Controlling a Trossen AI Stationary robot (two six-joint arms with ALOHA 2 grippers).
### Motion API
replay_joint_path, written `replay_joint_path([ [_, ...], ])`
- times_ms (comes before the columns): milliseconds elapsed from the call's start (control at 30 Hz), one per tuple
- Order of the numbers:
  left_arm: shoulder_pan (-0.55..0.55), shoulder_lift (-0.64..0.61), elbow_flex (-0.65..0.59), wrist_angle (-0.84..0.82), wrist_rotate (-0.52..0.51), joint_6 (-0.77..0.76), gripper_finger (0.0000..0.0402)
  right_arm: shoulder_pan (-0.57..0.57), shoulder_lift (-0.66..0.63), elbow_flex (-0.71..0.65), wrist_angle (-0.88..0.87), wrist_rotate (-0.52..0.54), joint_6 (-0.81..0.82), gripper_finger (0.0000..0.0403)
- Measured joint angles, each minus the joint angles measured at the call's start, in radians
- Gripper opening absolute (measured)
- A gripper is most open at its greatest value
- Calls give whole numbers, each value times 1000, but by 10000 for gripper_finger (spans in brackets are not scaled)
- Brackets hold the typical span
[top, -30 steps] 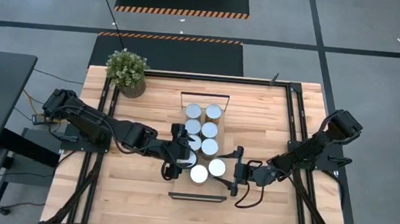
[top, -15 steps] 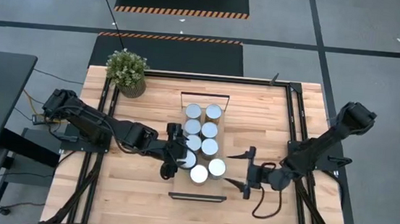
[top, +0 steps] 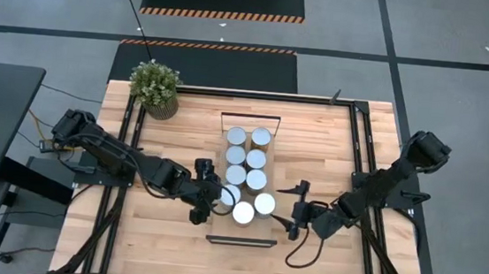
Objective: Pick and place cans onto a shelf
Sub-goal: Put the canned tomatoes on the shelf, then return to Home Position
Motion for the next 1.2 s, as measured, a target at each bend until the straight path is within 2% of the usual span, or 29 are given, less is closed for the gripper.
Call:
replay_joint_path([
  [233,6,0,0,35,-32,28,396,-55,2,0,40,-44,-29,381],
  [633,17,-2,0,104,-58,109,396,-68,-7,0,85,-59,-56,381],
  [767,4,-37,0,96,-52,101,396,-48,-82,-1,78,-58,-80,381],
  [933,-50,-73,-15,94,-46,84,396,-31,-200,-1,-74,-38,-51,381],
  [1067,-73,-117,-112,176,-53,73,396,-26,-298,-27,-182,-30,1,379],
  [1200,-73,-193,-215,221,-72,50,396,-31,-392,-85,-188,-52,9,372],
])
